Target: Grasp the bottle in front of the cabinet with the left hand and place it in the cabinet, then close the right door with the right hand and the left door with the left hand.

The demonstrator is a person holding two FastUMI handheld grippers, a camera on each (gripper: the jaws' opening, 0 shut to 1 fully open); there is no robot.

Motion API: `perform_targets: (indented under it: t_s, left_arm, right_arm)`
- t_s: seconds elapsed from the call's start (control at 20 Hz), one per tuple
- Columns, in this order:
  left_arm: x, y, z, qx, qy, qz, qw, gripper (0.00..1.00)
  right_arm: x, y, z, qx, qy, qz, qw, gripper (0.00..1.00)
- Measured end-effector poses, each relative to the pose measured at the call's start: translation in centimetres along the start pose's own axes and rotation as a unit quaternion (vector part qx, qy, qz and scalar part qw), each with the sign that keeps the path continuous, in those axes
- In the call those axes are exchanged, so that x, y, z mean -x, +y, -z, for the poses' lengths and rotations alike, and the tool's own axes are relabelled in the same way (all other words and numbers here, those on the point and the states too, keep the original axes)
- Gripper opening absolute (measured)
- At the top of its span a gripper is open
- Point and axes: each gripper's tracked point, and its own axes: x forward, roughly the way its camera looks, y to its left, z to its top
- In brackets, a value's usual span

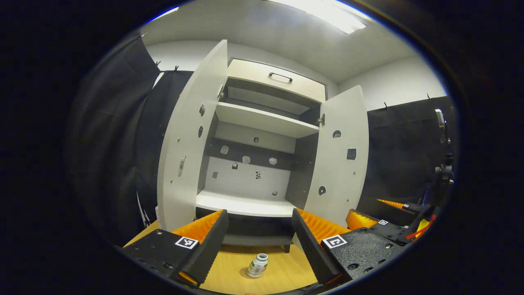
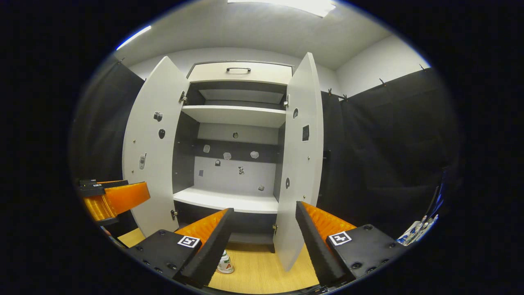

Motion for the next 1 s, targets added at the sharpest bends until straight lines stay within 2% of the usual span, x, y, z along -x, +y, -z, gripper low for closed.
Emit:
perform_targets:
  t_s: [0.05,0.1,0.25,0.3,0.45,0.55,0.6,0.7,0.75,0.9,0.95,1.0]
  left_arm:
    - [0.0,0.0,0.0,0.001,0.001,0.000,1.000,0.95]
    - [0.0,0.0,0.1,0.002,0.001,0.001,1.000,0.95]
    - [0.0,0.0,0.7,-0.002,0.008,0.002,1.000,0.95]
    - [0.0,0.0,1.0,-0.004,0.011,0.002,1.000,0.95]
    - [-0.2,0.1,2.1,-0.009,0.023,-0.002,1.000,0.95]
    - [-0.6,0.0,2.9,-0.011,0.030,-0.004,0.999,0.95]
    - [-0.8,0.0,3.5,-0.014,0.035,-0.007,0.999,0.95]
    - [-1.4,0.0,4.4,-0.022,0.042,-0.014,0.999,0.95]
    - [-1.8,-0.2,4.9,-0.020,0.045,-0.014,0.999,0.95]
    - [-2.9,-1.0,6.6,-0.004,0.052,-0.015,0.999,0.98]
    - [-3.3,-1.2,7.3,-0.001,0.055,-0.019,0.998,0.95]
    - [-3.9,-1.5,8.0,0.000,0.058,-0.021,0.998,0.95]
  right_arm:
    - [0.0,0.1,0.0,0.001,0.000,-0.001,1.000,0.98]
    - [0.0,0.2,0.0,0.001,0.001,-0.002,1.000,0.94]
    - [0.0,0.3,0.2,-0.001,0.002,-0.001,1.000,0.94]
    - [0.0,0.3,0.3,-0.002,0.003,-0.002,1.000,0.98]
    - [-0.4,0.3,0.5,0.002,0.004,-0.004,1.000,0.98]
    - [-0.7,0.2,0.4,0.003,0.006,-0.010,1.000,0.94]
    - [-1.0,0.1,0.4,0.002,0.005,-0.012,1.000,0.98]
    - [-1.5,-0.4,0.2,-0.003,0.005,-0.012,1.000,0.94]
    - [-1.8,-0.7,0.1,-0.005,0.008,-0.013,1.000,0.98]
    - [-3.1,-2.2,-1.0,-0.004,-0.002,-0.012,1.000,0.98]
    - [-3.6,-2.8,-1.3,-0.001,-0.006,-0.009,1.000,0.98]
    - [-4.2,-3.4,-1.5,0.002,-0.008,-0.007,1.000,0.94]
